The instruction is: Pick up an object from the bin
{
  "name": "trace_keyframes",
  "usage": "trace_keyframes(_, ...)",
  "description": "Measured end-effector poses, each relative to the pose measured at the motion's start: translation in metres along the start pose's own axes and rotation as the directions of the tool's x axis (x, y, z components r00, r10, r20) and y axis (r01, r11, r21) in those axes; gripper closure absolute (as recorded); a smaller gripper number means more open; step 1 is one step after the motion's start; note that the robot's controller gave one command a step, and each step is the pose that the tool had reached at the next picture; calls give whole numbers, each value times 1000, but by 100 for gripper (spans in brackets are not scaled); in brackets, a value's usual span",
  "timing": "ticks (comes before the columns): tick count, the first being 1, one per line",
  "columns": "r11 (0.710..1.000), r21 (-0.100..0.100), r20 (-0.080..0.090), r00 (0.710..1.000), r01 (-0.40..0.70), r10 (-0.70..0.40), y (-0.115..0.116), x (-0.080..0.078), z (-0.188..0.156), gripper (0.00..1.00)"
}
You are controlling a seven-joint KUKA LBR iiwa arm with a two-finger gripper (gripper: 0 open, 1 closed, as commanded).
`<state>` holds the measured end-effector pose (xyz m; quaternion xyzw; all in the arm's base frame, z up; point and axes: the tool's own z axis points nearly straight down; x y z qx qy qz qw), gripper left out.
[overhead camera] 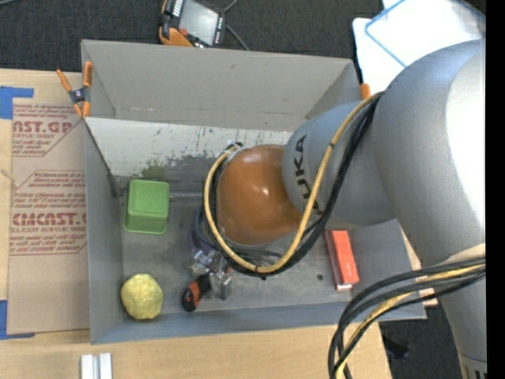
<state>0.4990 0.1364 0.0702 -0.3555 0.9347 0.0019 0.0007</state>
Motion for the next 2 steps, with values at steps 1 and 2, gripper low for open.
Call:
trace_keyframes(1, 1000, -6, -11, 1000, 0, 0, 2, 3, -19, 100)
trace_keyframes(2, 1000, -1, -1, 1000, 0, 0, 1, 0, -49, 100)
